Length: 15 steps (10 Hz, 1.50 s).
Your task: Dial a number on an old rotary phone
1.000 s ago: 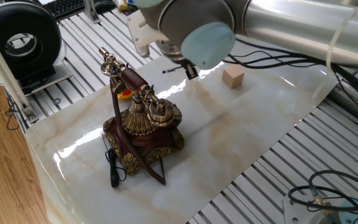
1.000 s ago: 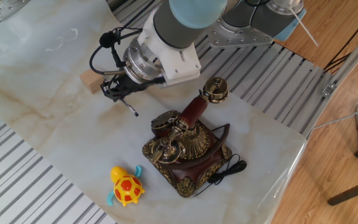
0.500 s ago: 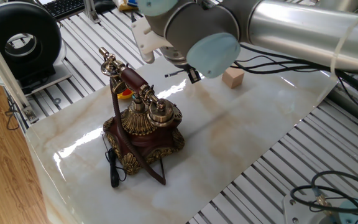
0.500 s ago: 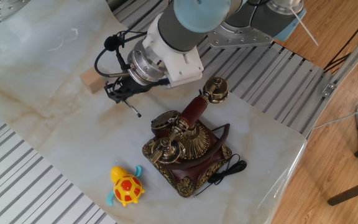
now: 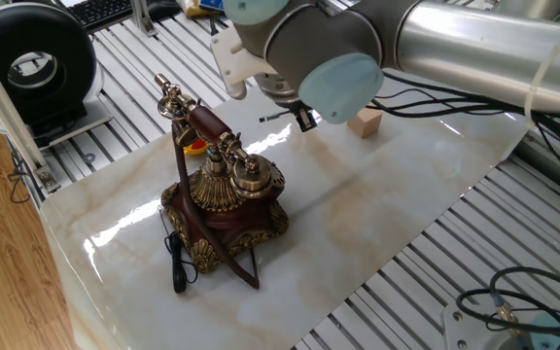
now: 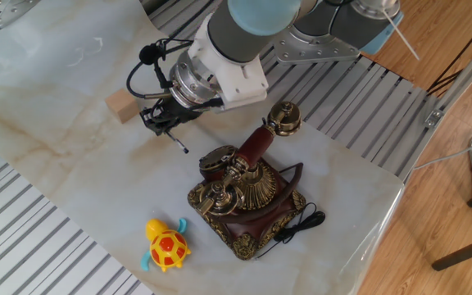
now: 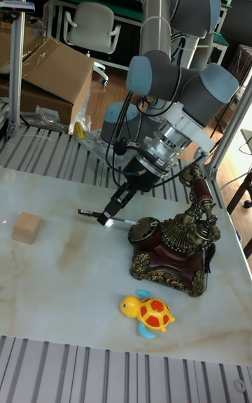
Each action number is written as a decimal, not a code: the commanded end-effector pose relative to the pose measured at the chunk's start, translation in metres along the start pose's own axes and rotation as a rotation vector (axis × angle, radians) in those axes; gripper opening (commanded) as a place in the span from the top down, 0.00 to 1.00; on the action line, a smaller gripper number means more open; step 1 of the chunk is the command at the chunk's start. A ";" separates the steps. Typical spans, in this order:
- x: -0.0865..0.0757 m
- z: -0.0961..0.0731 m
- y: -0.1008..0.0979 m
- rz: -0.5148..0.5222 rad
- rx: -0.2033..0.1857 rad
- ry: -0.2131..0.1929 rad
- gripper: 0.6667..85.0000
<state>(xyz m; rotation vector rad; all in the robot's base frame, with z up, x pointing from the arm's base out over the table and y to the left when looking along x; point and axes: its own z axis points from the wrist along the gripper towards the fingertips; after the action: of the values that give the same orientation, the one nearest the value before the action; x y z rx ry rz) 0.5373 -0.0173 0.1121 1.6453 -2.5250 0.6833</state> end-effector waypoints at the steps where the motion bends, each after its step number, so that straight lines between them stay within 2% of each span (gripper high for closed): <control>1: -0.010 -0.001 0.014 0.082 -0.057 -0.043 0.99; 2: -0.016 -0.005 0.025 0.125 -0.106 -0.075 0.99; 3: -0.006 -0.025 0.032 0.139 -0.150 -0.079 0.99; 5: 0.012 -0.060 0.047 0.153 -0.190 -0.061 0.99; 6: 0.005 -0.070 0.054 0.187 -0.207 -0.090 0.99; 7: -0.024 -0.071 0.056 0.310 -0.232 -0.178 0.99; 8: -0.048 -0.078 0.059 0.419 -0.276 -0.260 0.99; 9: -0.055 -0.080 0.057 0.445 -0.280 -0.284 0.99; 10: -0.046 -0.075 0.049 0.422 -0.233 -0.258 0.99; 11: -0.035 -0.069 0.044 0.383 -0.213 -0.237 0.99; 12: -0.028 -0.067 0.046 0.335 -0.222 -0.244 0.99; 13: -0.015 -0.063 0.044 0.290 -0.195 -0.229 0.99; 15: -0.009 -0.053 0.050 0.283 -0.185 -0.255 0.99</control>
<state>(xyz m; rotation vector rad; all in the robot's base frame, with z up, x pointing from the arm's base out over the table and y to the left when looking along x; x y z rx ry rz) 0.4919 0.0365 0.1457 1.3562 -2.9285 0.2626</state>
